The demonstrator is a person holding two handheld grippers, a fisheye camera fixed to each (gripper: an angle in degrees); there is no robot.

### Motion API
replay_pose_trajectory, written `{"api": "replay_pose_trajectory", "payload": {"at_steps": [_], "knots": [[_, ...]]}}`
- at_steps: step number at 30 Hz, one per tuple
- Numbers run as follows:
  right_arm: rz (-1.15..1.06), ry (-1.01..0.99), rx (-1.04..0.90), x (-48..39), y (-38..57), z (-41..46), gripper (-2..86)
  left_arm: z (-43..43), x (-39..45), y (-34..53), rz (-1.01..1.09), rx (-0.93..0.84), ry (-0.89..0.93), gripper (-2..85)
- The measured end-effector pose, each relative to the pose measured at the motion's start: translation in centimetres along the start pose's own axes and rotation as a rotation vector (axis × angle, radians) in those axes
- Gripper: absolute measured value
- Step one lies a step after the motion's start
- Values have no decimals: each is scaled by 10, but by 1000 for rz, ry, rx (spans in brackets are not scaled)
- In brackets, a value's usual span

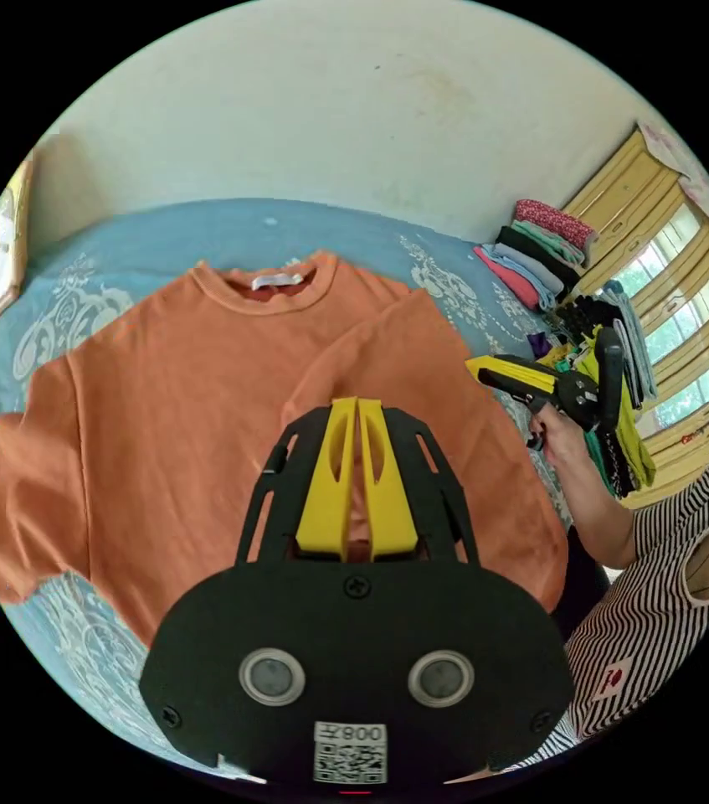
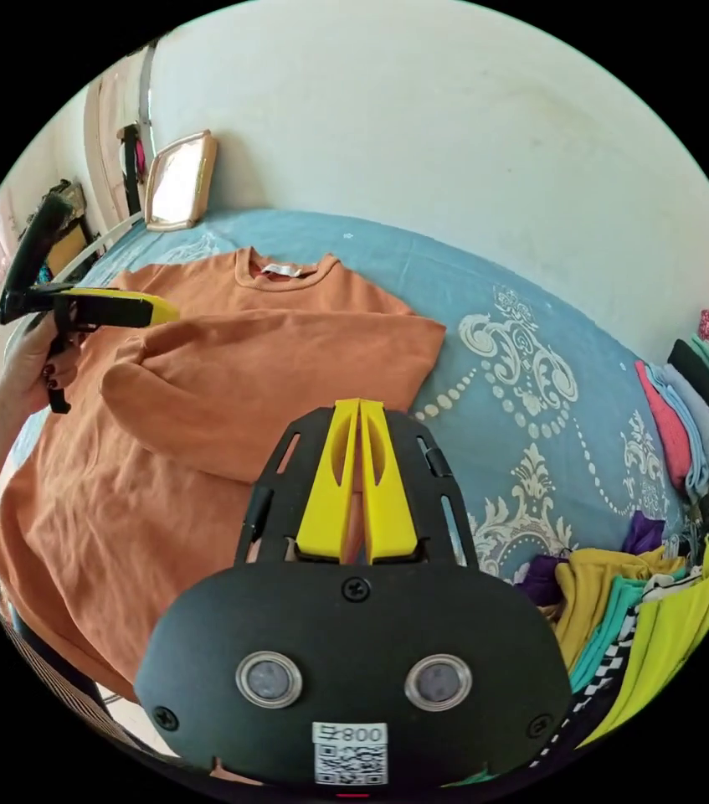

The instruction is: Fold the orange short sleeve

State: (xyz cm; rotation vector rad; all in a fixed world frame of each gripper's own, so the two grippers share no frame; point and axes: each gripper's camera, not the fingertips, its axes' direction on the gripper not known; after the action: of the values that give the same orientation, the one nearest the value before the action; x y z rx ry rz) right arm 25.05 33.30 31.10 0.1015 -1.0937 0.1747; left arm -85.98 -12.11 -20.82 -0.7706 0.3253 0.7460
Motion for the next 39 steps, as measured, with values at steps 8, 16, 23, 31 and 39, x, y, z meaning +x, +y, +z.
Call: {"api": "replay_pose_trajectory", "payload": {"at_steps": [8,16,23,31,39], "knots": [[-59,-26,7,-23,-18,-5,1,-77,-49,82,-96,130,56,2],[-246,-294,-101,-95,-35,21,1,-127,-91,132,-175,158,127,3],[-129,-318,-138,-68,-65,39,1,-169,-132,163,-197,113,106,5],[177,-215,-95,32,-67,51,1,-256,-163,225,-235,219,72,37],[10,-348,1,-13,-101,16,1,-409,-269,355,-693,532,-151,95]]}}
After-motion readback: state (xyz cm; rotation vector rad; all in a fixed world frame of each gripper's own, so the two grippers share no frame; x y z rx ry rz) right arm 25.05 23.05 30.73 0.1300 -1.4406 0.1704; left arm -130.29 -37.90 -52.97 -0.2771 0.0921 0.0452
